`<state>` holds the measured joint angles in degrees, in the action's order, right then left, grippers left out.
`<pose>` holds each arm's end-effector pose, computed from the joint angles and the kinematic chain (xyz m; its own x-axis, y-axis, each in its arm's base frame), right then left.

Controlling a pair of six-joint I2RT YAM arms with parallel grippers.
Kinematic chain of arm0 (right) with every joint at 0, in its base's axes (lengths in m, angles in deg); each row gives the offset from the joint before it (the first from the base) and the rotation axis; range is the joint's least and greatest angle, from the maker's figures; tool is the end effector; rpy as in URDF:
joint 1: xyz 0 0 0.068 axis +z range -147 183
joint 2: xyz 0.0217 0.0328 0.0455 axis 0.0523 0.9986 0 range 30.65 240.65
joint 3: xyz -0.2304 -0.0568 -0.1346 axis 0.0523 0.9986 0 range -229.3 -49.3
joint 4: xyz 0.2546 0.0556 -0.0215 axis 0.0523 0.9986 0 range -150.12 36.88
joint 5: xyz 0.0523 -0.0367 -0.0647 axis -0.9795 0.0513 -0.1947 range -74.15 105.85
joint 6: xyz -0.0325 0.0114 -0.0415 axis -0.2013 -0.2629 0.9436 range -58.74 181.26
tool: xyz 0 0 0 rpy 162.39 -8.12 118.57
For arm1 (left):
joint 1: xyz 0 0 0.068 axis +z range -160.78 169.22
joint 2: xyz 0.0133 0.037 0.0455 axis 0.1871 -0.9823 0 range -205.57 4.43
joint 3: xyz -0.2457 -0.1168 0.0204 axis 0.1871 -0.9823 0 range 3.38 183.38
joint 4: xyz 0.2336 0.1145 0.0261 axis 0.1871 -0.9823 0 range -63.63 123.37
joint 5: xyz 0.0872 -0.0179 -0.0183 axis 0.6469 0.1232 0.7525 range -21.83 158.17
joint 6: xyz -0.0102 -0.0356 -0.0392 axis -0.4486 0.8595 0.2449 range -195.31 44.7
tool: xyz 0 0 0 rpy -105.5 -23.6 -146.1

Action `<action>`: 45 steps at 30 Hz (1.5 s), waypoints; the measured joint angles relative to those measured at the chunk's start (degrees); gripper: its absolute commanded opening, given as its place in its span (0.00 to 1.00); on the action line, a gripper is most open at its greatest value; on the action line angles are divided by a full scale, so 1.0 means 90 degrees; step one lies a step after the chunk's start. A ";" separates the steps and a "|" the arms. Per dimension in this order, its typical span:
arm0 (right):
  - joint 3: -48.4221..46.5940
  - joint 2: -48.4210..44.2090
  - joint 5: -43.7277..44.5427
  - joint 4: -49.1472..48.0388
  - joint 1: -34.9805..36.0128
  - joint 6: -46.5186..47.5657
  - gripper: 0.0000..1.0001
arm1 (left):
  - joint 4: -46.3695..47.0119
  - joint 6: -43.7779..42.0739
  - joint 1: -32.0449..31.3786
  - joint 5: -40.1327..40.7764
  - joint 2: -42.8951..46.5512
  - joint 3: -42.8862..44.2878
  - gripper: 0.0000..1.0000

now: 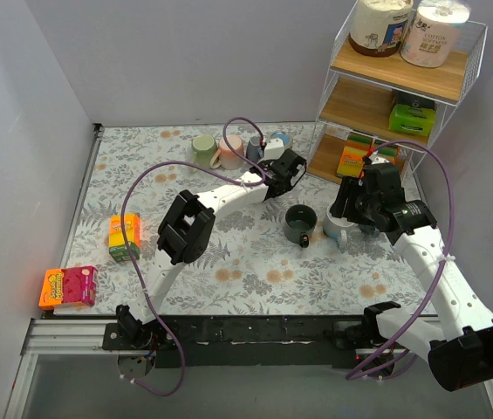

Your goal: Turn the mug right side up

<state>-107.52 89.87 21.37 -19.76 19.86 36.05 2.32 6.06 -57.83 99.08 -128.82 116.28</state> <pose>0.2049 0.0585 0.3237 -0.6657 0.2412 -0.7061 0.0707 0.9624 0.2621 0.3654 -0.3657 0.1950 -0.4849 -0.7239 -0.4907 -0.4650 0.6886 -0.5564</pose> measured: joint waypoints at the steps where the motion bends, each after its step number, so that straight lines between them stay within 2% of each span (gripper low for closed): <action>1: 0.0000 0.0000 0.0000 0.0000 -0.0002 0.0000 0.65 | 0.0000 0.0000 0.0002 0.0000 0.0000 0.0000 0.29; 5: 0.0000 0.0000 0.0000 0.0000 -0.0002 0.0000 0.64 | 0.0000 -0.0010 0.0005 -0.0002 -0.0015 0.0000 0.29; 8: 0.0000 0.0000 0.0000 0.0000 -0.0002 0.0000 0.64 | -0.0002 -0.0019 0.0007 -0.0005 -0.0029 0.0000 0.17; 9: 0.0000 0.0000 0.0000 0.0000 -0.0002 0.0002 0.64 | -0.0002 -0.0027 0.0007 -0.0007 -0.0032 0.0000 0.11; 10: 0.0000 0.0000 0.0000 0.0000 -0.0002 0.0002 0.64 | -0.0007 -0.0027 0.0007 -0.0007 -0.0036 0.0000 0.00; 21: 0.0000 -0.0007 -0.0061 -0.0002 -0.0012 0.0002 0.64 | 0.0024 -0.0134 0.0007 -0.0032 -0.0002 0.0000 0.00; 24: 0.0000 -0.0007 -0.0158 -0.0019 -0.0022 0.0002 0.64 | 0.0032 -0.0189 0.0007 -0.0053 0.0216 -0.0257 0.00; 31: -0.0100 0.0007 -0.0765 -0.0221 -0.0029 0.0000 0.64 | 0.0063 -0.0211 0.0007 -0.0226 0.1547 -0.1321 0.00; 36: -0.0291 0.0056 -0.1919 -0.0835 -0.0034 -0.0090 0.66 | 0.0340 -0.0214 0.0007 -0.0481 0.2892 -0.1693 0.00; 41: -0.0464 0.0240 -0.3582 -0.2072 -0.0032 -0.0464 0.70 | 0.0986 -0.0330 0.0010 -0.1003 0.4388 -0.2166 0.00; 45: -0.0437 0.0313 -0.4772 -0.3687 -0.0034 -0.1287 0.72 | 0.1894 -0.0566 0.0012 -0.1659 0.5554 -0.2681 0.00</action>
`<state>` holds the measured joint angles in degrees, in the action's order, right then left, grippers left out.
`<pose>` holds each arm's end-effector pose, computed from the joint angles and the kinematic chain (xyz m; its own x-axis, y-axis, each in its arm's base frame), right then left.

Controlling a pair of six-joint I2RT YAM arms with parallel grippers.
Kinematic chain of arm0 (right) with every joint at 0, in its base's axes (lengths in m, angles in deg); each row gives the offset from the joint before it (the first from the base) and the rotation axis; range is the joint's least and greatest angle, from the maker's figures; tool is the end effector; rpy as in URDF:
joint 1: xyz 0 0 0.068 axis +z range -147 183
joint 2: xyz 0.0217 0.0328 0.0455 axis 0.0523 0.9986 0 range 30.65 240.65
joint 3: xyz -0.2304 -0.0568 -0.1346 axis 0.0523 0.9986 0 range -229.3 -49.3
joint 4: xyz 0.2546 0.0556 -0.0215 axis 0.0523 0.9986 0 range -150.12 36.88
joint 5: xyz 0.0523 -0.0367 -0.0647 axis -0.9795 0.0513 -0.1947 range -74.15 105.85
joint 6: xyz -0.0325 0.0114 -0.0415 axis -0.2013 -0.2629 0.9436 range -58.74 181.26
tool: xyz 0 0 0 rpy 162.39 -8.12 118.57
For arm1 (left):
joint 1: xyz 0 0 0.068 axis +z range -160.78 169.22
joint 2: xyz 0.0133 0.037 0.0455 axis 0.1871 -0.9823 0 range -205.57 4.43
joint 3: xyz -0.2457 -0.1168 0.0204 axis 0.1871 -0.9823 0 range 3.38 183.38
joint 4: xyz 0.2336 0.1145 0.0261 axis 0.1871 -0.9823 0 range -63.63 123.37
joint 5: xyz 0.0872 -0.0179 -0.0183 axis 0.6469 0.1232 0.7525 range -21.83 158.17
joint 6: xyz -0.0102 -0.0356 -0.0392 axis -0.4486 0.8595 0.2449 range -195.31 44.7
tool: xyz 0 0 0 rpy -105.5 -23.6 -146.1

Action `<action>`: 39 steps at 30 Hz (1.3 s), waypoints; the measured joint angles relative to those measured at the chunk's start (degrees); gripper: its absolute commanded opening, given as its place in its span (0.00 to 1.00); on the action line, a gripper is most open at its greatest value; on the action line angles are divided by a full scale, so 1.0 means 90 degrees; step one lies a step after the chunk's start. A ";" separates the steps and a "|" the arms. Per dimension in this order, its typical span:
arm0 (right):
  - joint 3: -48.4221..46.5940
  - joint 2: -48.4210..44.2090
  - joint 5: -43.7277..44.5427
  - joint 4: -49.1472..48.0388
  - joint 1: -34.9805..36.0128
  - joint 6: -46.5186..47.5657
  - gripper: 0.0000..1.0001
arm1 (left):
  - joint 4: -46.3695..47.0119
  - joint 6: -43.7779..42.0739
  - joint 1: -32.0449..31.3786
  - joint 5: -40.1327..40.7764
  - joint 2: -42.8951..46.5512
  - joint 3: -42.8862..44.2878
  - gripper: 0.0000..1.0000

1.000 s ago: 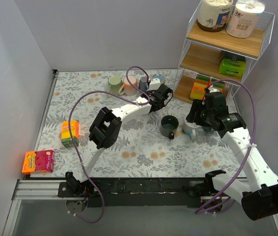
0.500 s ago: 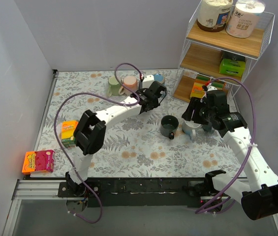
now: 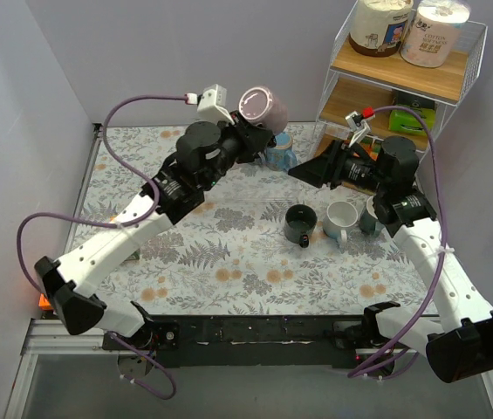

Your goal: Turn the mug right side up

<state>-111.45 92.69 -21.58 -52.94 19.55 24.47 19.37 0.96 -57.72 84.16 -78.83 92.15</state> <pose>0.2264 0.0899 0.3946 -0.5763 0.3249 -0.7499 -0.5735 0.4930 0.6542 0.2353 -0.2375 0.4428 -0.5254 -0.8054 -0.2745 0.0246 0.3080 -0.9511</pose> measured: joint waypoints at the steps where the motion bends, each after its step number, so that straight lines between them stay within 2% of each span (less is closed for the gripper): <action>1: 0.0017 0.0005 -0.0248 -0.0493 0.0002 -0.0284 0.72 | 0.0265 -0.0066 0.0005 -0.0187 0.0245 -0.0117 0.00; 8: 0.0015 0.0415 -0.1426 -0.4204 0.0005 -0.2409 0.74 | 0.1724 -0.0289 0.0007 -0.1433 0.0981 -0.0248 0.00; 15: -0.0316 0.1549 -0.1705 -0.7344 0.0012 -0.4573 0.72 | 0.2458 -0.0287 0.0007 -0.2402 0.1018 -0.0372 0.00; 19: -0.0605 0.2042 -0.1732 -0.8301 0.0053 -0.5430 0.70 | 0.2705 -0.0287 0.0019 -0.2681 0.1001 -0.0430 0.00; 28: -0.0746 0.2178 -0.1467 -0.8920 0.0160 -0.6256 0.65 | 0.2951 -0.0335 0.0034 -0.2878 0.0913 -0.0551 0.00; 31: -0.0743 0.2263 -0.1326 -0.8964 0.0170 -0.6448 0.58 | 0.3053 -0.0389 0.0034 -0.2875 0.0848 -0.0551 0.00; 32: -0.0743 0.2293 -0.1299 -0.8966 0.0175 -0.6492 0.51 | 0.3087 -0.0403 0.0034 -0.2875 0.0828 -0.0551 0.00; 34: -0.0743 0.2351 -0.1256 -0.8964 0.0180 -0.6579 0.44 | 0.3138 -0.0415 0.0034 -0.2875 0.0792 -0.0551 0.00; 35: -0.0743 0.2380 -0.1214 -0.8966 0.0180 -0.6618 0.35 | 0.3160 -0.0435 0.0036 -0.2875 0.0782 -0.0551 0.00; 37: -0.0743 0.2416 -0.1154 -0.8959 0.0197 -0.6739 0.24 | 0.3218 -0.0488 0.0036 -0.2875 0.0765 -0.0556 0.00; 38: -0.0743 0.2424 -0.1076 -0.8966 0.0202 -0.6805 0.10 | 0.3235 -0.0537 0.0039 -0.2849 0.0765 -0.0578 0.00; 39: -0.0743 0.2421 -0.1025 -0.8932 0.0206 -0.6861 0.02 | 0.3293 -0.0532 0.0053 -0.2851 0.0763 -0.0605 0.00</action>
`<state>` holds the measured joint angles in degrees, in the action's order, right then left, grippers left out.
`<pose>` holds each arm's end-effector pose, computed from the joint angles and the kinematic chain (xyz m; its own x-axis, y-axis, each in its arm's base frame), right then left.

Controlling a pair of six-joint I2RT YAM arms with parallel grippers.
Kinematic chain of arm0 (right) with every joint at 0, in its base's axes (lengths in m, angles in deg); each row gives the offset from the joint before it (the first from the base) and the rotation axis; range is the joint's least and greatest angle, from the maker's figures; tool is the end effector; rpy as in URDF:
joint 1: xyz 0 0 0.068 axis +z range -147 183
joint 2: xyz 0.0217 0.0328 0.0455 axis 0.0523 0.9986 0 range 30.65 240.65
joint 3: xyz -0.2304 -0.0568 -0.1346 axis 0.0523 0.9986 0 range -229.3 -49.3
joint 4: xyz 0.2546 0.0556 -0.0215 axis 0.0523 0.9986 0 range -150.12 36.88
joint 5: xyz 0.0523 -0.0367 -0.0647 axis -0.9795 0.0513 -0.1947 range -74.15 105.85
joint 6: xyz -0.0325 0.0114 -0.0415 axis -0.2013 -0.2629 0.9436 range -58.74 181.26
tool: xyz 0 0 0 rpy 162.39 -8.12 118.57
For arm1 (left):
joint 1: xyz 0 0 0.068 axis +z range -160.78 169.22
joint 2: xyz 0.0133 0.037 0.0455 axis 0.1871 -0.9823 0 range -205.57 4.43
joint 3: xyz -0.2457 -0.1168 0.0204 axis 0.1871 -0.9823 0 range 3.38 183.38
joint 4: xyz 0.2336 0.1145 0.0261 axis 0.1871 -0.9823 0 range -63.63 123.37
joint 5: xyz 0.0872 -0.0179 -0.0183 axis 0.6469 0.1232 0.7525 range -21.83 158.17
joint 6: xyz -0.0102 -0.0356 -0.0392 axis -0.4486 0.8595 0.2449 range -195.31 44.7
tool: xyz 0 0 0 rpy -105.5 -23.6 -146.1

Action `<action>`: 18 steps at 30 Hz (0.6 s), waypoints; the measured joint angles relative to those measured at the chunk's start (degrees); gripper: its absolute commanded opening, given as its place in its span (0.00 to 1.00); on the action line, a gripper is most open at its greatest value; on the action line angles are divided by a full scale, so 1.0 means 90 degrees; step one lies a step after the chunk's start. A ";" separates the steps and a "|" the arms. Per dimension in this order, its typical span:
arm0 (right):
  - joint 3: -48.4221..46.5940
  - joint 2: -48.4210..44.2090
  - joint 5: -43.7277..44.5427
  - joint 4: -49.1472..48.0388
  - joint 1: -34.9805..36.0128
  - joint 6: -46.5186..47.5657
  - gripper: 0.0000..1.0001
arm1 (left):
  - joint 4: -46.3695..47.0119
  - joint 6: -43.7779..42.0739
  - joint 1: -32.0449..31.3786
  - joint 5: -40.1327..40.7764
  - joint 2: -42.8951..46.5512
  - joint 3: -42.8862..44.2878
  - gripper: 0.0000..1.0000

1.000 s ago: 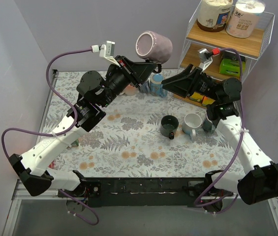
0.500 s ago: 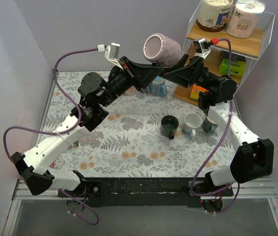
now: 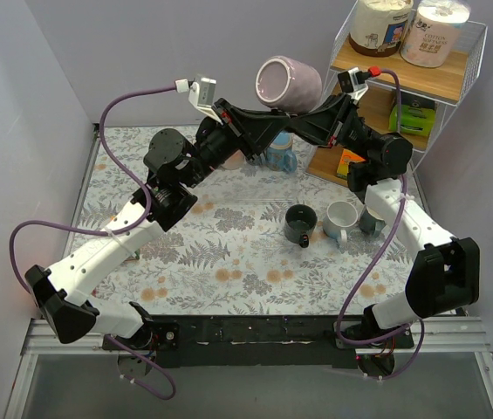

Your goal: Turn the mug right side up

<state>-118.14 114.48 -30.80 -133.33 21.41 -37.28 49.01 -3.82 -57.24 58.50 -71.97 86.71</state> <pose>0.2723 0.1180 0.4543 -0.6935 0.4846 -0.5330 -0.7114 -0.3443 0.6126 0.1987 -0.2177 0.5010 -0.6949 -0.6257 -0.3544 0.5115 -0.0837 -0.8552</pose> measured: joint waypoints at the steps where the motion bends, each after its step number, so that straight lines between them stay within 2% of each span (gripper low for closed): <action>1: 0.0010 0.0005 0.0032 0.0012 0.0000 -0.0066 0.01 | 0.0039 -0.0063 0.0015 -0.0005 0.0005 -0.0019 0.00; 10: 0.0049 0.0100 0.0083 0.0029 0.0039 -0.0435 0.01 | 0.0175 -0.0087 0.0015 0.0182 0.0049 -0.0202 0.00; 13: 0.0061 0.0100 0.0005 0.0044 0.0049 -0.0345 0.01 | 0.0172 -0.0097 0.0010 0.0289 0.0134 -0.0321 0.07; 14: 0.0085 0.0100 -0.0017 0.0049 0.0053 -0.0304 0.01 | 0.0168 -0.0112 0.0007 0.0338 0.0175 -0.0381 0.17; 17: 0.0155 0.0097 -0.0095 0.0092 0.0070 -0.0170 0.01 | 0.0095 -0.0155 -0.0017 0.0532 0.0335 -0.0600 0.25; 18: 0.0185 0.0097 -0.0107 0.0104 0.0083 -0.0109 0.01 | 0.0068 -0.0175 -0.0017 0.0580 0.0376 -0.0658 0.37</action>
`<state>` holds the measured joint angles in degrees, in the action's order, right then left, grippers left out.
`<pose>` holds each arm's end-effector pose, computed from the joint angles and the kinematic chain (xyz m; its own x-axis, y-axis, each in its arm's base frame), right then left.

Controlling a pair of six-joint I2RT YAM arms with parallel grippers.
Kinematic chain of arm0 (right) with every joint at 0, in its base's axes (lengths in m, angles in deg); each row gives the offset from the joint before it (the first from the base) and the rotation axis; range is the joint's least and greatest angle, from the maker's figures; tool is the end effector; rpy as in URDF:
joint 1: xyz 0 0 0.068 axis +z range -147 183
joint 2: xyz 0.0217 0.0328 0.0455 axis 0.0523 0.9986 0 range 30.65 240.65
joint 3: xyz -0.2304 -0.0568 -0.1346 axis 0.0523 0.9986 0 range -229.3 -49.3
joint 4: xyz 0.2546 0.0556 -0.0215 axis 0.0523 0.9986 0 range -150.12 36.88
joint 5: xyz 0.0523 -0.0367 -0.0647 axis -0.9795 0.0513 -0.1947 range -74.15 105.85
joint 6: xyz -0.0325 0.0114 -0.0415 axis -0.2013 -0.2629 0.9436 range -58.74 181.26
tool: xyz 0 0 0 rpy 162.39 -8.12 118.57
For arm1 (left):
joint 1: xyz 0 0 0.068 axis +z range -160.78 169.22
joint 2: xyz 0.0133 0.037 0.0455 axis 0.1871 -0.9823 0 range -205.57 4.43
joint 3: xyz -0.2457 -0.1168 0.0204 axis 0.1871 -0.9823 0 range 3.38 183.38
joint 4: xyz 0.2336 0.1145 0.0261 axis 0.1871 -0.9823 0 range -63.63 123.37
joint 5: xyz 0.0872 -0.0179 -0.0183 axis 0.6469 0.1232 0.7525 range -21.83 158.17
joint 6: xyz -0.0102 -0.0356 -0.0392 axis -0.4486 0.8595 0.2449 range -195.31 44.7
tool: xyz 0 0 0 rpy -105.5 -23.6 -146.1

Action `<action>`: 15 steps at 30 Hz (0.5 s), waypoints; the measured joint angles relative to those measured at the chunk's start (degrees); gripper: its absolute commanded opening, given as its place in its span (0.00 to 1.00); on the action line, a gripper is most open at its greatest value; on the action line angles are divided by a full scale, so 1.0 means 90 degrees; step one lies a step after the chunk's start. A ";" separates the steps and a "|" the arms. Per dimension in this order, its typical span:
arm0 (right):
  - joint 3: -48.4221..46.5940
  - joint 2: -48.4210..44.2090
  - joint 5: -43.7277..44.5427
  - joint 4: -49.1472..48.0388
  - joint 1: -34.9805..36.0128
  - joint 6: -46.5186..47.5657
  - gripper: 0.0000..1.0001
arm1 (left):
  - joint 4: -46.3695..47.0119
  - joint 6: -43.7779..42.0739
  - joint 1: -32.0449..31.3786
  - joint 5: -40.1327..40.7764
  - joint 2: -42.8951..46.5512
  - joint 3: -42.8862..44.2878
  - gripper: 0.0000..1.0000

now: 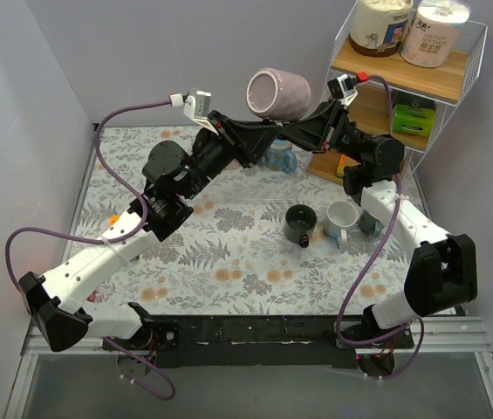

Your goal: Turn the mug right side up

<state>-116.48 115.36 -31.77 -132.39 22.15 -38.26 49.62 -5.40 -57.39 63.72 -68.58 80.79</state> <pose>0.2784 0.1246 0.4399 -0.7430 0.4457 -0.4993 -0.6575 -0.3464 0.6691 0.1938 -0.2090 0.4831 -0.6439 -0.6818 -0.3473 0.4936 -0.0233 -0.8694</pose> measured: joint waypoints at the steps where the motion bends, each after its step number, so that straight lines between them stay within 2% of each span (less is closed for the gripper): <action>1: 0.0044 -0.0007 -0.0017 0.0015 0.0005 0.0058 0.01 | -0.0051 -0.0010 0.0000 0.0066 0.0049 -0.0073 0.40; 3: 0.0168 -0.0036 -0.0032 0.0039 0.0015 0.0107 0.01 | -0.0194 -0.0049 -0.0002 0.0219 0.0141 -0.0219 0.45; 6: 0.0474 -0.0168 -0.0056 0.0253 0.0017 0.0250 0.01 | -0.0440 -0.0053 -0.0002 0.0488 0.0265 -0.0478 0.62; 7: 0.0537 -0.0189 -0.0056 0.0311 0.0017 0.0277 0.01 | -0.0520 -0.0073 -0.0002 0.0566 0.0299 -0.0546 0.72; 10: 0.0736 -0.0243 -0.0044 0.0498 0.0017 0.0381 0.01 | -0.0809 -0.0066 -0.0002 0.0814 0.0401 -0.0772 0.83; 11: 0.0806 -0.0279 -0.0034 0.0585 0.0017 0.0427 0.01 | -0.0879 -0.0063 -0.0002 0.0882 0.0440 -0.0857 0.90; 14: 0.1003 -0.0413 -0.0044 0.1030 0.0022 0.0714 0.01 | -0.1093 -0.0078 -0.0002 0.1018 0.0639 -0.1141 0.98; 15: 0.1027 -0.0457 -0.0039 0.1263 0.0022 0.0865 0.01 | -0.1166 -0.0087 -0.0002 0.1066 0.0750 -0.1246 0.98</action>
<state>-107.23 111.25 -32.12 -121.03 22.35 -30.48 39.13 -6.18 -57.41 73.31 -61.82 69.58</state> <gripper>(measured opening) 0.196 0.933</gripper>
